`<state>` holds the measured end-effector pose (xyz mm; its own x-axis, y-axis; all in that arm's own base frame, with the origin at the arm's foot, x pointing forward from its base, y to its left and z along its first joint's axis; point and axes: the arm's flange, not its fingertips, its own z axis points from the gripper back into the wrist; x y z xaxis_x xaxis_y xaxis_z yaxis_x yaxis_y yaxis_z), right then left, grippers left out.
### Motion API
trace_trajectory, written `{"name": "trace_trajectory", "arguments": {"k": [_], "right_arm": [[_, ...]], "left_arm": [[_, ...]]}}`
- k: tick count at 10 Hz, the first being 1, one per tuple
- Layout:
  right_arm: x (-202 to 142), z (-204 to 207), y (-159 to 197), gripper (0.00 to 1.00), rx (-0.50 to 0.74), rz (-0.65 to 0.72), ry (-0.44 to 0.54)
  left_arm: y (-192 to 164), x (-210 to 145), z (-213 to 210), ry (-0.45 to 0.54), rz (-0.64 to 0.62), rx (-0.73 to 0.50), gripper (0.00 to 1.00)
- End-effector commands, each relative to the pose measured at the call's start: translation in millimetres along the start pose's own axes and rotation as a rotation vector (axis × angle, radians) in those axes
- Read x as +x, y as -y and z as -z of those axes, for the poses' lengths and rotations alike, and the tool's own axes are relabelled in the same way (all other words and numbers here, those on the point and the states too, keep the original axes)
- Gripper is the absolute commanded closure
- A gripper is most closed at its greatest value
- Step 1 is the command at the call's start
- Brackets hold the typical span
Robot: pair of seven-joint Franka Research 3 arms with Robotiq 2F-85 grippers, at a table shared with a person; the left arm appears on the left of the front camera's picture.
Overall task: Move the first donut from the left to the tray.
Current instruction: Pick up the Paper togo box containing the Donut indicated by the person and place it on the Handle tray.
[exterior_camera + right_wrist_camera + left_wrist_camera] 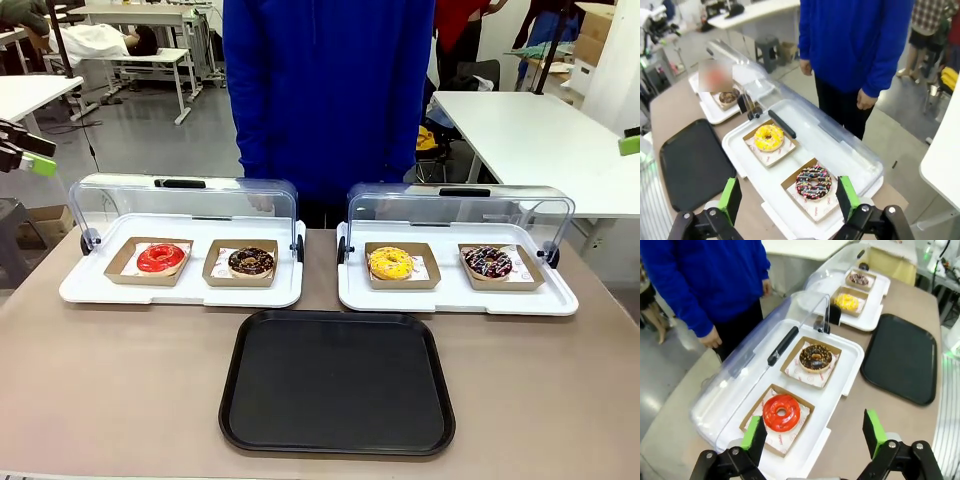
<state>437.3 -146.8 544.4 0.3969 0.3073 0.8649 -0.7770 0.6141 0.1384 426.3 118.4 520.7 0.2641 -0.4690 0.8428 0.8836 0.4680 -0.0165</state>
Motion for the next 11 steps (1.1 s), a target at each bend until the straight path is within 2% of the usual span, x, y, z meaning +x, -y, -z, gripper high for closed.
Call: {"name": "trace_trajectory", "arguments": {"k": [1, 3, 6, 7, 8, 11], "right_arm": [[-7, -7, 24, 0.0, 0.045, -0.019, 0.071], [-10, -22, 35, 0.0, 0.032, -0.008, 0.126], [-9, -29, 36, 0.0, 0.023, 0.007, 0.154], [-8, -30, 37, 0.0, -0.006, 0.0, 0.153], [-14, -32, 33, 0.0, 0.02, 0.032, 0.127], [-14, -32, 33, 0.0, 0.02, 0.032, 0.127]], "left_arm": [[-11, -7, -4, 0.065, 0.039, -0.028, 0.0], [-14, -9, -8, 0.127, 0.056, -0.027, 0.0], [-12, -7, -9, 0.093, 0.044, -0.021, 0.0], [-11, -6, -5, 0.065, 0.004, 0.021, 0.0], [-9, -9, -11, 0.091, 0.035, -0.023, 0.0], [-9, -9, -11, 0.091, 0.035, -0.023, 0.0]]}}
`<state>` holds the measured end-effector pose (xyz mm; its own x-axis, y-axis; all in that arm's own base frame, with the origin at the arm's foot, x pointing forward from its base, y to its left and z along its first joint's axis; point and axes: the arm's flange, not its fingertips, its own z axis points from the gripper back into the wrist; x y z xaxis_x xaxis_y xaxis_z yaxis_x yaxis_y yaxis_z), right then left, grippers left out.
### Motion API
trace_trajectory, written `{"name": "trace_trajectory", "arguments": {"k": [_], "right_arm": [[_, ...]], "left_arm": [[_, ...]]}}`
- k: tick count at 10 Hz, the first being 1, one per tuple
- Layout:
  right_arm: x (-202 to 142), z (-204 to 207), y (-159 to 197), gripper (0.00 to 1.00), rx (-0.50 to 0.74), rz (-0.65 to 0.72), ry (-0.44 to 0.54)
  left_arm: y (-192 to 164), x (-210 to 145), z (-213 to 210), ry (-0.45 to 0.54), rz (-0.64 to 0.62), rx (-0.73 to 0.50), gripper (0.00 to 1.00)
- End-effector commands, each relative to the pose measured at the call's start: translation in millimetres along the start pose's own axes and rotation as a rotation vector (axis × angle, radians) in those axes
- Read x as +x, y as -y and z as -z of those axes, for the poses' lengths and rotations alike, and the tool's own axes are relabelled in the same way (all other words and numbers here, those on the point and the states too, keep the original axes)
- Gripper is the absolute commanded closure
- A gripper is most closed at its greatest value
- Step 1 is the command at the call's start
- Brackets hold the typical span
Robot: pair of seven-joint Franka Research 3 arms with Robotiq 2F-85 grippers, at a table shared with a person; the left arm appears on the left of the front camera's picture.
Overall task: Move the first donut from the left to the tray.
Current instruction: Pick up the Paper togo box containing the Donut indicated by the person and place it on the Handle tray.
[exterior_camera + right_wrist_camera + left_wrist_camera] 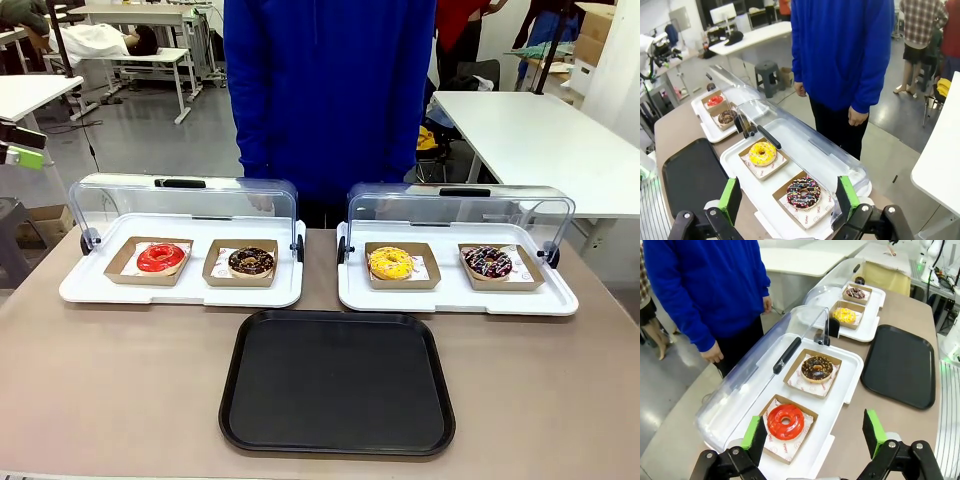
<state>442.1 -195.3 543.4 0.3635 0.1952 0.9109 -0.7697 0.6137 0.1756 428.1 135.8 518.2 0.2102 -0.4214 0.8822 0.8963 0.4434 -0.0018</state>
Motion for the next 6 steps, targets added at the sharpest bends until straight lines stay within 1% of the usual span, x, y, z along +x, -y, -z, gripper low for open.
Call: {"name": "trace_trajectory", "arguments": {"k": [1, 6], "right_arm": [[0.1, 0.4, -0.6, 0.0, 0.007, -0.004, 0.007], [0.1, 0.4, -0.6, 0.0, 0.007, -0.004, 0.007]], "left_arm": [[0.5, 0.6, -0.1, 0.014, 0.008, -0.006, 0.0], [0.5, 0.6, -0.1, 0.014, 0.008, -0.006, 0.0]]}}
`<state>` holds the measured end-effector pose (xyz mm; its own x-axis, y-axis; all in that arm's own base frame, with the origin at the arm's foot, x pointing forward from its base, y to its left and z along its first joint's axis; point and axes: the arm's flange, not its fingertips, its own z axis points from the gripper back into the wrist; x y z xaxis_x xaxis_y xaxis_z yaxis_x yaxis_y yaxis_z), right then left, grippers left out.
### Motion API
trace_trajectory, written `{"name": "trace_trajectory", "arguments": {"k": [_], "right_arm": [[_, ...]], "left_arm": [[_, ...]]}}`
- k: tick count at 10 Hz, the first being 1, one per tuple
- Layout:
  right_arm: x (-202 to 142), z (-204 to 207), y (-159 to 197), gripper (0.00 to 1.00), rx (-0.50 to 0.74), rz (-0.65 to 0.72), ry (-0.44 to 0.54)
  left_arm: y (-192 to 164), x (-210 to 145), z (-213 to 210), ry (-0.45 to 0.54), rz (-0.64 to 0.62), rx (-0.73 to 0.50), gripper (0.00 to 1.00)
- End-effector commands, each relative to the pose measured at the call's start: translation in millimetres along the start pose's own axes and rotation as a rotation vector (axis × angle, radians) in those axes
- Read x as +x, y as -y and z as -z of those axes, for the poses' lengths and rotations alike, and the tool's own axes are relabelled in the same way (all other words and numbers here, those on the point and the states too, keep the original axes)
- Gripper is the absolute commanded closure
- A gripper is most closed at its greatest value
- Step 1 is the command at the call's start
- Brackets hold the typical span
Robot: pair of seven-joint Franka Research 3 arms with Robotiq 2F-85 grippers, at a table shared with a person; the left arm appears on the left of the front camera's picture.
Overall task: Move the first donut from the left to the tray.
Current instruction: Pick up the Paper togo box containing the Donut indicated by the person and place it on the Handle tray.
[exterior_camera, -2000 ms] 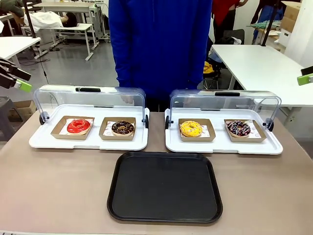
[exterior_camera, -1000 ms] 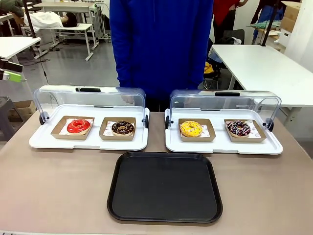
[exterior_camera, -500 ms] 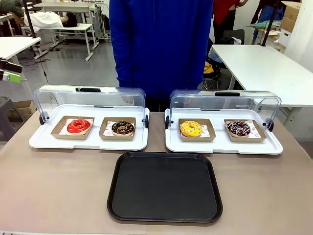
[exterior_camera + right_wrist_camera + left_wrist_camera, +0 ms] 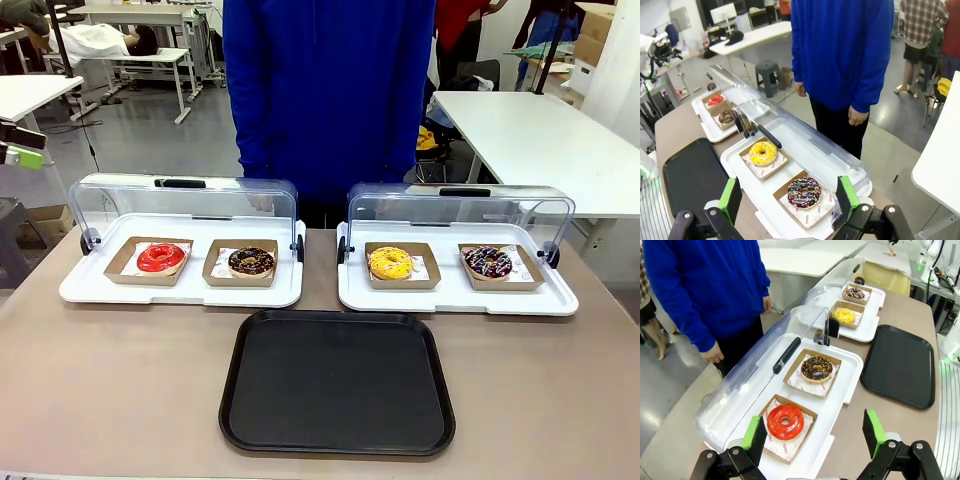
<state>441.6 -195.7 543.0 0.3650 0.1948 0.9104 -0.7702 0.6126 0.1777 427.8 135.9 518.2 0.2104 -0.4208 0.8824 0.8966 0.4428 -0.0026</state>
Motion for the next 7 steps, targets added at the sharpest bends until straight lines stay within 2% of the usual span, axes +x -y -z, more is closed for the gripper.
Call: {"name": "trace_trajectory", "arguments": {"k": [1, 7], "right_arm": [[0.7, 0.9, -0.6, 0.0, 0.006, -0.005, 0.007], [0.7, 0.9, -0.6, 0.0, 0.006, -0.005, 0.007]], "left_arm": [[0.4, 0.8, 0.1, 0.013, 0.008, -0.005, 0.0], [0.4, 0.8, 0.1, 0.013, 0.008, -0.005, 0.0]]}}
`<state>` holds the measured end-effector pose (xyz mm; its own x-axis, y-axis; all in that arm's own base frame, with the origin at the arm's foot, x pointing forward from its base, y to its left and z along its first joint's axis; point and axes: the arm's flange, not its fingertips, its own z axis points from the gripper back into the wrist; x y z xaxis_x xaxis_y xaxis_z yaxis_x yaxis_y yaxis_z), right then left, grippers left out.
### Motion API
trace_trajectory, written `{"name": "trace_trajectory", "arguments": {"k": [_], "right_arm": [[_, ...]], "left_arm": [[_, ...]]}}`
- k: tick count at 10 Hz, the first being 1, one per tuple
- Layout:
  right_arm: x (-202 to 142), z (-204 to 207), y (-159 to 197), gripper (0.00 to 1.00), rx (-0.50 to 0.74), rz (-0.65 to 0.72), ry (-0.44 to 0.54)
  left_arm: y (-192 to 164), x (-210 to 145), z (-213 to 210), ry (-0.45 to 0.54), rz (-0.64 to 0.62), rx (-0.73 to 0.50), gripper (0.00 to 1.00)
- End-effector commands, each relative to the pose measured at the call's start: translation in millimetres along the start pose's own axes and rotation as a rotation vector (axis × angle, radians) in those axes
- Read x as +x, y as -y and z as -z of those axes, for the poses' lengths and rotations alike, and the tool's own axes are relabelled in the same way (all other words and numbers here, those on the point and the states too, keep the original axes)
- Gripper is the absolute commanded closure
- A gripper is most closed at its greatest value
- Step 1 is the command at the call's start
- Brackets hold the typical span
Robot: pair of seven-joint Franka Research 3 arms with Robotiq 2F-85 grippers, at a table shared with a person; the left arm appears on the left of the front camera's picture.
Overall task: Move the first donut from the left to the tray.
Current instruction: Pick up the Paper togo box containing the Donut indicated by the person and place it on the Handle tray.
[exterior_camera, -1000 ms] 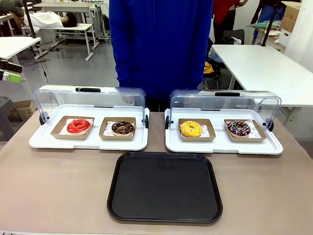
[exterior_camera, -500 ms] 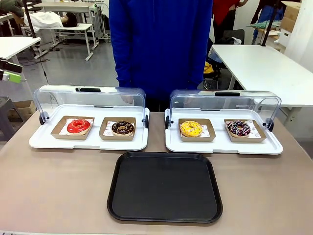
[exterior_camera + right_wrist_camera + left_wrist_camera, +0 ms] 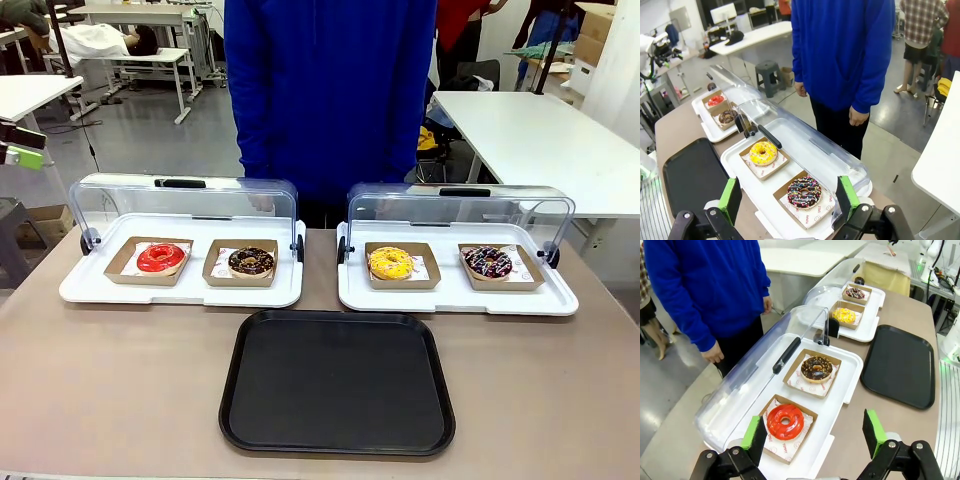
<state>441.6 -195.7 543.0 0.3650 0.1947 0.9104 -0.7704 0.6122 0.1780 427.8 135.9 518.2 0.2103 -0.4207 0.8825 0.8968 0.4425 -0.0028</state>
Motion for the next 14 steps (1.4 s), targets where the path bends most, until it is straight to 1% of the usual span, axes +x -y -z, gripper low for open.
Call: {"name": "trace_trajectory", "arguments": {"k": [1, 14], "right_arm": [[0.7, 0.9, -0.5, 0.0, 0.005, -0.005, 0.007], [0.7, 0.9, -0.5, 0.0, 0.005, -0.005, 0.007]], "left_arm": [[0.3, 0.8, 0.1, 0.013, 0.008, -0.005, 0.0], [0.3, 0.8, 0.1, 0.013, 0.008, -0.005, 0.0]]}}
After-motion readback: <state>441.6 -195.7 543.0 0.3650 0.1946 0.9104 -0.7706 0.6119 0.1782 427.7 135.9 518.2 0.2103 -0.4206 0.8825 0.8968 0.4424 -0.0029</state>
